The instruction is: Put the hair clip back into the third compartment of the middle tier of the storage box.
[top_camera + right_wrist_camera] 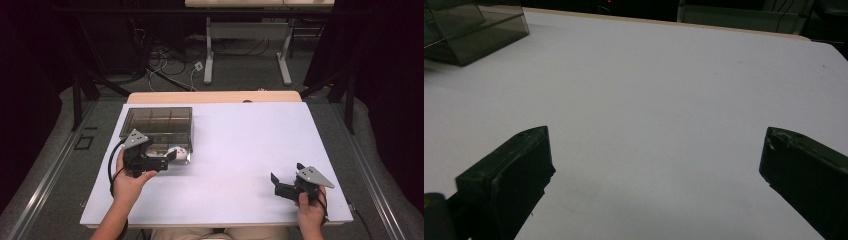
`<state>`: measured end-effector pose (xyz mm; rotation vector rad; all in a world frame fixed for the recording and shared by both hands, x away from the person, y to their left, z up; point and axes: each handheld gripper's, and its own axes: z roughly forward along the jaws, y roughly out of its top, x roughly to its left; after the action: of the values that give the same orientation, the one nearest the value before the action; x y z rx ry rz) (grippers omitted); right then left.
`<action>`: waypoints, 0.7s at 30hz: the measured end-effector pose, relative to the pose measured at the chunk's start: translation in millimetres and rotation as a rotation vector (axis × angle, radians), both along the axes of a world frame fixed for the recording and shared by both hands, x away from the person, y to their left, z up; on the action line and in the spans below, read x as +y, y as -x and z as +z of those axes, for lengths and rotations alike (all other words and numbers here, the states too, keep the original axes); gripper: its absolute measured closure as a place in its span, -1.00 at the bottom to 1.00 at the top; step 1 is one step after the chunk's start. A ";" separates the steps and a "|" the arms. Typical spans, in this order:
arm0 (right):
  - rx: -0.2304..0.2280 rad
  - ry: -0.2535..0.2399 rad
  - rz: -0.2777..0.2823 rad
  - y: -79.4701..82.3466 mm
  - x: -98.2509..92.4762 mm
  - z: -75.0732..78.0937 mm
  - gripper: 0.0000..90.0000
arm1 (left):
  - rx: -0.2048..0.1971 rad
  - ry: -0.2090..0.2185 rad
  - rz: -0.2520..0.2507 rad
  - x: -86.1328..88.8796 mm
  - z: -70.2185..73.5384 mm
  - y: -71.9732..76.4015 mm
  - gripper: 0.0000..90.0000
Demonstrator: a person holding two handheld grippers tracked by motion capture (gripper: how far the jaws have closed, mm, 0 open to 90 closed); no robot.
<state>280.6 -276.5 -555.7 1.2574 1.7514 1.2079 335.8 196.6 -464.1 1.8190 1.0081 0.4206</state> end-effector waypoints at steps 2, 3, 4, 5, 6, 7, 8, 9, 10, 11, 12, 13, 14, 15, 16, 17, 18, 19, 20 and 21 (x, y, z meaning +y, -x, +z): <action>0.005 -0.001 -0.007 0.3 -0.7 0.3 -0.99 | 0.004 -0.002 0.000 2.1 -0.6 2.2 -0.99; 0.011 -0.004 -0.005 0.5 -1.7 0.7 -0.99 | 0.003 -0.001 -0.003 4.4 -1.8 4.1 -0.99; 0.011 -0.004 -0.005 0.5 -1.7 0.7 -0.99 | 0.003 -0.001 -0.003 4.4 -1.8 4.1 -0.99; 0.009 -0.008 -0.007 0.5 -1.6 0.5 -0.99 | 0.001 -0.002 0.000 5.4 -2.3 5.1 -0.99; 0.006 -0.010 -0.005 0.3 -1.6 0.4 -0.99 | 0.002 -0.002 0.003 6.6 -2.9 6.0 -0.99; 0.006 -0.009 -0.003 0.1 -1.6 0.6 -0.99 | 0.007 -0.001 0.004 7.9 -3.5 6.8 -0.99; 0.004 -0.006 -0.003 0.0 -1.6 0.5 -0.99 | 0.010 0.005 0.007 9.0 -4.1 7.6 -0.99; 0.004 -0.006 -0.003 0.0 -1.6 0.5 -0.99 | 0.014 0.007 0.008 10.3 -4.6 8.3 -0.99; 0.002 -0.005 -0.003 0.0 -1.6 0.4 -0.99 | 0.022 0.014 0.012 11.2 -5.0 9.4 -0.99; 0.006 -0.008 -0.003 0.1 -1.6 0.5 -0.99 | 0.016 0.014 0.015 14.0 -5.3 10.5 -0.99; 0.006 -0.008 -0.003 0.1 -1.6 0.5 -0.99 | 0.016 0.014 0.015 14.0 -5.3 10.5 -0.99; 0.006 -0.008 -0.003 0.1 -1.6 0.5 -0.99 | 0.015 0.017 0.022 15.7 -5.6 11.6 -0.99; 0.009 -0.015 -0.010 0.6 -1.4 0.6 -0.99 | 0.018 0.026 0.028 16.9 -5.8 12.6 -0.99; 0.006 -0.011 -0.009 0.4 -1.8 0.7 -0.99 | 0.018 0.031 0.039 20.5 -6.2 14.1 -0.99; 0.006 -0.011 -0.009 0.4 -1.8 0.7 -0.99 | 0.018 0.031 0.039 20.5 -6.2 14.1 -0.99; 0.007 -0.013 -0.010 0.5 -1.7 0.8 -0.99 | 0.018 0.033 0.043 22.7 -6.7 14.6 -0.99; 0.007 -0.013 -0.010 0.5 -1.7 0.8 -0.99 | 0.021 0.054 0.058 25.3 -8.2 16.0 -0.99; 0.007 -0.011 -0.008 0.3 -1.9 0.7 -0.99 | 0.023 0.056 0.061 27.0 -8.8 16.6 -0.99; 0.007 -0.011 -0.008 0.3 -1.9 0.7 -0.99 | 0.023 0.056 0.061 27.0 -8.8 16.6 -0.99; 0.008 -0.013 -0.009 0.5 -1.7 0.8 -0.99 | 0.027 0.063 0.068 29.7 -10.4 18.1 -0.98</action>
<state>280.1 -278.2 -554.9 1.2784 1.7443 1.2122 317.7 226.3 -474.5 1.7414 1.0927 0.4023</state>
